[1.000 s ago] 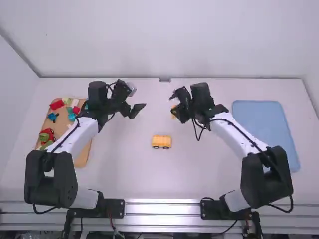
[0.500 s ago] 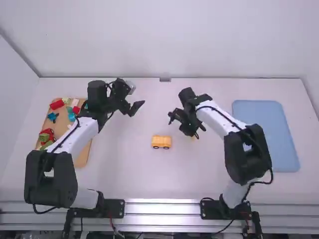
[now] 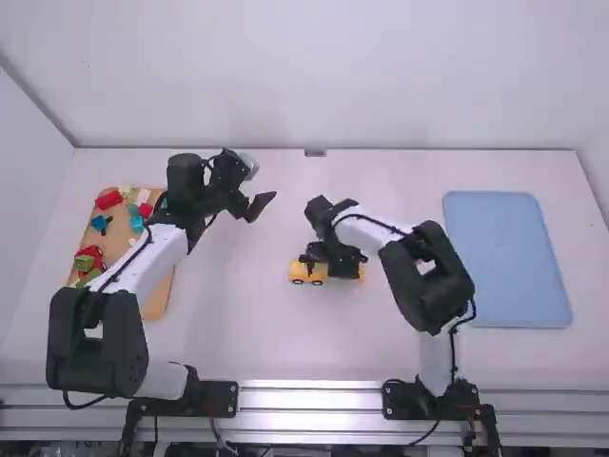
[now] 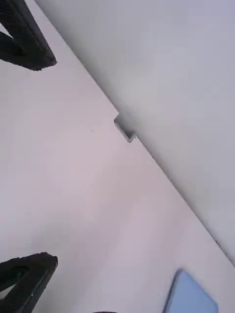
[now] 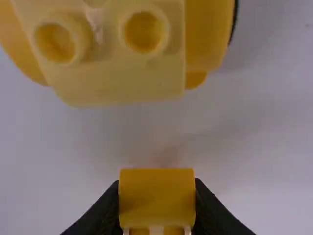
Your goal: Assemble lego blocks to make yellow taxi
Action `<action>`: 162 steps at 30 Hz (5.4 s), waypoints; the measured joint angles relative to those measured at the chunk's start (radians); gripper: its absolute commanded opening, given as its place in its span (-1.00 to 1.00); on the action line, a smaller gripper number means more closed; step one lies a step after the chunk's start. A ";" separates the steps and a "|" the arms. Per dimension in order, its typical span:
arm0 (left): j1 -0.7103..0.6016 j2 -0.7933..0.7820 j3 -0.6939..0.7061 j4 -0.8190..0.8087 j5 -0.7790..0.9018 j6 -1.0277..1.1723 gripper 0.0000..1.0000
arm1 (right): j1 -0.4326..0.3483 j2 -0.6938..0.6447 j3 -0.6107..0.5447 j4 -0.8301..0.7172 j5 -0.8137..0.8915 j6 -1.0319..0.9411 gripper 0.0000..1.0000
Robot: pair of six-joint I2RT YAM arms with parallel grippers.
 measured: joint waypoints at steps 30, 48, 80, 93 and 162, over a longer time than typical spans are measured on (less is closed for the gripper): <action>0.000 0.000 0.000 -0.280 0.300 0.238 0.98 | -0.335 -0.335 -0.289 0.359 -0.670 -0.263 0.97; 0.000 0.000 -0.046 -0.443 0.584 0.655 0.98 | -0.581 -0.078 -0.629 0.920 -1.164 -0.360 0.89; 0.000 0.000 -0.157 -0.354 0.601 0.602 0.98 | -0.571 -0.021 -0.630 1.044 -1.167 -0.390 -0.20; 0.000 0.108 -0.157 -0.316 0.574 0.610 0.98 | -0.578 -0.021 -0.651 1.082 -1.207 -0.355 -0.67; -0.175 0.517 -0.198 0.183 0.329 0.530 0.75 | -0.307 -0.164 -0.571 1.094 -1.130 0.014 -0.80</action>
